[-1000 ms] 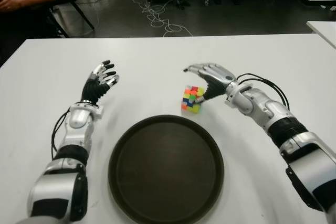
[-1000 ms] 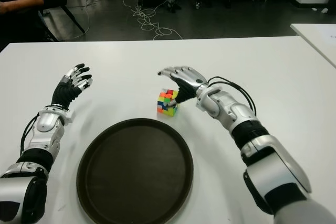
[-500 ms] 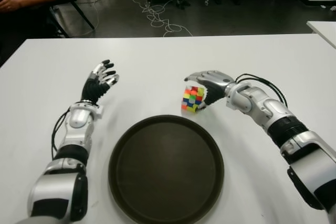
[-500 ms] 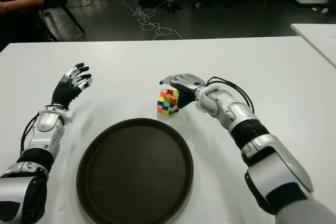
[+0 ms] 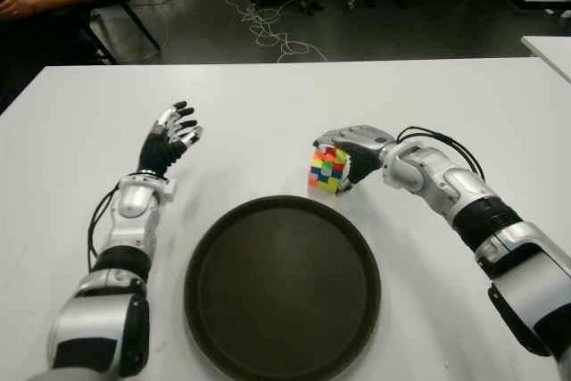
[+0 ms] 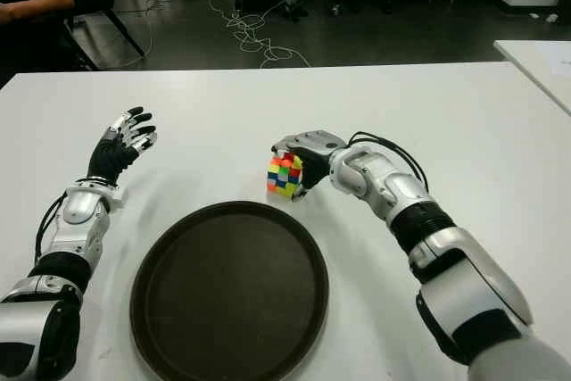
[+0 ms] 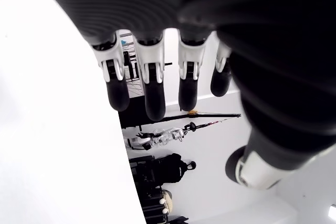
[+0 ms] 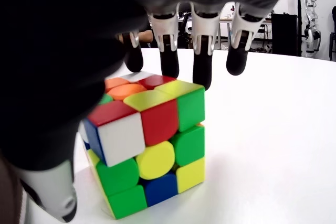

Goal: Pick up the Rubik's Cube and put it in the plate

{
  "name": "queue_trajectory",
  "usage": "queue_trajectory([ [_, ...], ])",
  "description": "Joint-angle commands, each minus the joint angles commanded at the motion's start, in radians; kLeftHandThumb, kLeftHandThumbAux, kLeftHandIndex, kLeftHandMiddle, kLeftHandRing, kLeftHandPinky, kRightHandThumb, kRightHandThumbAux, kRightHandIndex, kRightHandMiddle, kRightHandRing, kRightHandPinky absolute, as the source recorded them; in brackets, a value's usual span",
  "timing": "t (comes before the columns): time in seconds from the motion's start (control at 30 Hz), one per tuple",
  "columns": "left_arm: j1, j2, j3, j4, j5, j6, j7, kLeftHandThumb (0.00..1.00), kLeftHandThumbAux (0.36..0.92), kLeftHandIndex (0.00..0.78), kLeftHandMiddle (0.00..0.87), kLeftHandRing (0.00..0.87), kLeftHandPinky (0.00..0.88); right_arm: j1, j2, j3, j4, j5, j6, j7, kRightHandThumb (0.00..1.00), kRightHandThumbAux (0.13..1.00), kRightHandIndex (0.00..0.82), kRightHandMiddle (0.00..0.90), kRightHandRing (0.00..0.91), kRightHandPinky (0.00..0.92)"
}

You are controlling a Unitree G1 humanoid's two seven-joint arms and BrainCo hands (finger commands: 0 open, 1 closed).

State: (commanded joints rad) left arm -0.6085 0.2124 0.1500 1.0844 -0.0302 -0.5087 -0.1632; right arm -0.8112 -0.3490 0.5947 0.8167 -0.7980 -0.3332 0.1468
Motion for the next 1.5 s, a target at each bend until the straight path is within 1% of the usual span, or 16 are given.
queue_trajectory([
  [0.2,-0.002,0.001,-0.002,0.003,0.002,0.003,-0.003,0.229,0.701,0.075,0.152,0.149,0.173,-0.002,-0.001,0.001,0.000,0.001,0.006,-0.003,0.000,0.729,0.140,0.155,0.173,0.180],
  [0.4,-0.003,0.003,-0.004,0.005,0.005,0.007,-0.002,0.238,0.699,0.078,0.156,0.153,0.165,-0.001,-0.001,0.003,0.010,-0.001,0.003,-0.023,0.000,0.730,0.146,0.164,0.181,0.186],
  [0.73,0.000,0.002,-0.010,0.001,0.014,-0.003,0.010,0.211,0.676,0.076,0.153,0.147,0.150,-0.005,0.001,0.010,0.017,-0.008,0.018,-0.030,0.000,0.712,0.126,0.140,0.148,0.142],
  [1.03,-0.002,0.004,-0.015,0.003,0.018,-0.005,0.012,0.199,0.672,0.074,0.150,0.147,0.157,-0.006,0.011,0.016,0.027,-0.001,0.026,-0.031,0.000,0.707,0.127,0.139,0.150,0.148],
  [1.17,-0.002,0.004,-0.015,0.003,0.016,-0.008,0.007,0.213,0.682,0.074,0.149,0.148,0.163,-0.004,0.014,0.018,0.028,0.003,0.021,-0.029,0.000,0.707,0.125,0.135,0.145,0.140],
  [1.37,-0.003,0.003,-0.016,0.007,0.017,-0.016,0.007,0.232,0.686,0.077,0.152,0.154,0.177,-0.005,0.026,0.026,0.051,-0.002,0.014,-0.044,0.000,0.720,0.137,0.145,0.159,0.164],
  [1.5,-0.005,0.003,-0.017,0.011,0.018,-0.020,0.009,0.237,0.677,0.079,0.155,0.156,0.170,-0.009,0.033,0.033,0.074,-0.003,0.005,-0.059,0.000,0.723,0.148,0.156,0.173,0.175],
])
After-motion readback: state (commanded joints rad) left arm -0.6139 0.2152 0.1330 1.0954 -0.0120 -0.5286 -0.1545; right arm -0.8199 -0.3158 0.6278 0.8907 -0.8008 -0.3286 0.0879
